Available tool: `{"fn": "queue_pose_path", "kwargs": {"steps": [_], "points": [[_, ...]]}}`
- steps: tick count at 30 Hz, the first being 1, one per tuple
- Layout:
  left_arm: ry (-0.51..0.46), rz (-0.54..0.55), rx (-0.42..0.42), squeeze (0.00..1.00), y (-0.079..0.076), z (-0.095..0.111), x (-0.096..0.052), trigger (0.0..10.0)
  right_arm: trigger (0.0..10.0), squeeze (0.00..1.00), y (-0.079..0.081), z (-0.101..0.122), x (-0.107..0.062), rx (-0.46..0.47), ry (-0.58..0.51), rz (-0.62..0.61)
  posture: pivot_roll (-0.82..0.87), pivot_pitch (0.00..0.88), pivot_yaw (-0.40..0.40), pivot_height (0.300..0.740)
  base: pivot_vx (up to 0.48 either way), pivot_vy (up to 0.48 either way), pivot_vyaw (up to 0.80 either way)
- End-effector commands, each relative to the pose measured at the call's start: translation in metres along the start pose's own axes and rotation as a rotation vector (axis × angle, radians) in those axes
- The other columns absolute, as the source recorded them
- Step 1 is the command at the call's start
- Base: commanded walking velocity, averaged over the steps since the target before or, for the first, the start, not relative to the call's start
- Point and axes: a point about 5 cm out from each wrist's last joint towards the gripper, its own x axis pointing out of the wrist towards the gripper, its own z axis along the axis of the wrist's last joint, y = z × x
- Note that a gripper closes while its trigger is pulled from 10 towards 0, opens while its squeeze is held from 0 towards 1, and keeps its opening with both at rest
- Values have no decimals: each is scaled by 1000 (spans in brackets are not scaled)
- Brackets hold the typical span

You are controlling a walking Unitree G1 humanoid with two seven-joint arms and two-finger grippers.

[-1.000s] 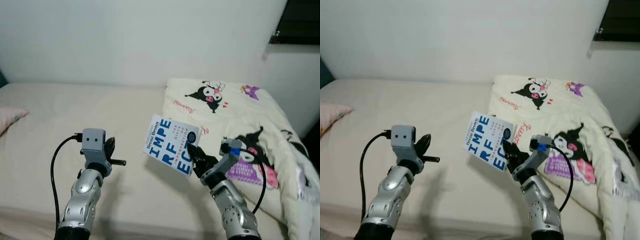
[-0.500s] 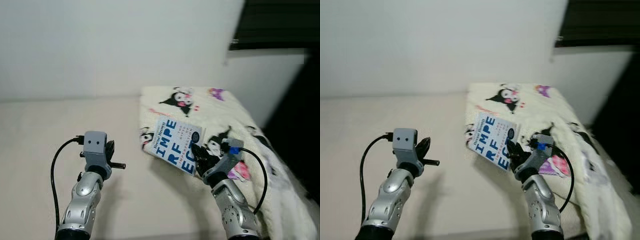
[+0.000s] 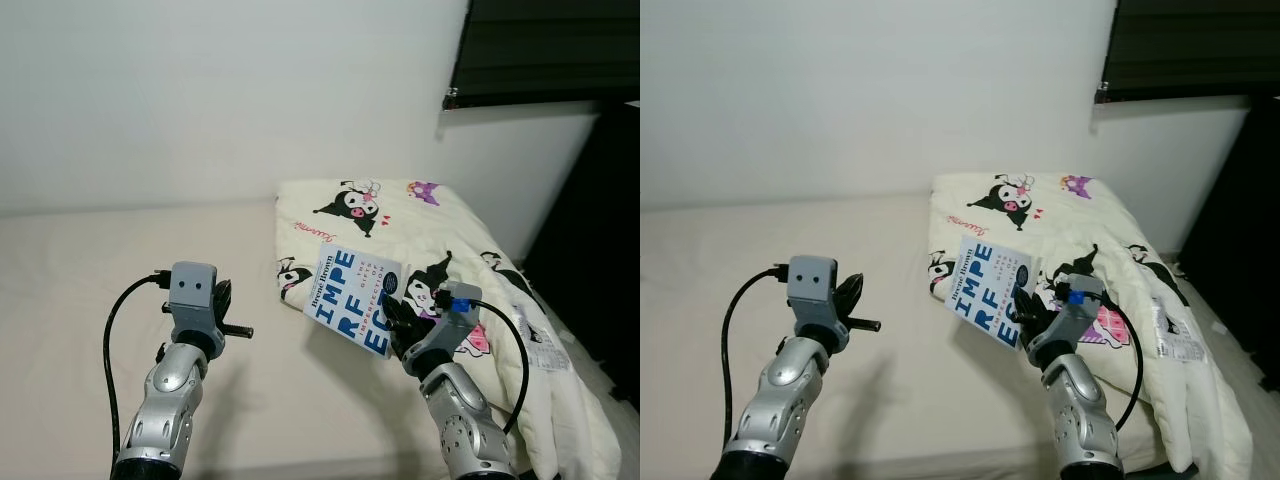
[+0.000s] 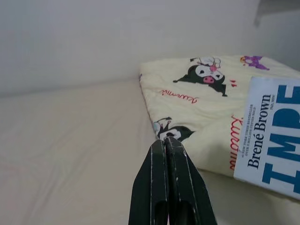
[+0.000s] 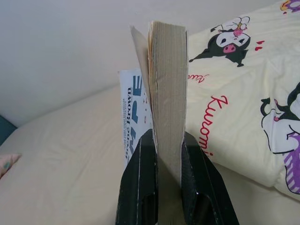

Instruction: Clean up the room

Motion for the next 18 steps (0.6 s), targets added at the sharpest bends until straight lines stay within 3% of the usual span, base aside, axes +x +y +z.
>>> {"fn": "queue_pose_path", "kwargs": {"steps": [1,14,18], "points": [[32,6,8,0,0,-5,-2,10000,10000,0,4,6,4,-22,-36,4,-54,0,-21,740,0,-394,0],[56,33,-15,0,1,-7,-3,10000,10000,0,7,4,5,-27,-20,24,-53,0,-25,740,0,-480,800],[82,71,-37,0,6,-9,-3,10000,10000,0,9,2,7,-20,2,32,-51,0,-29,740,0,0,0]]}}
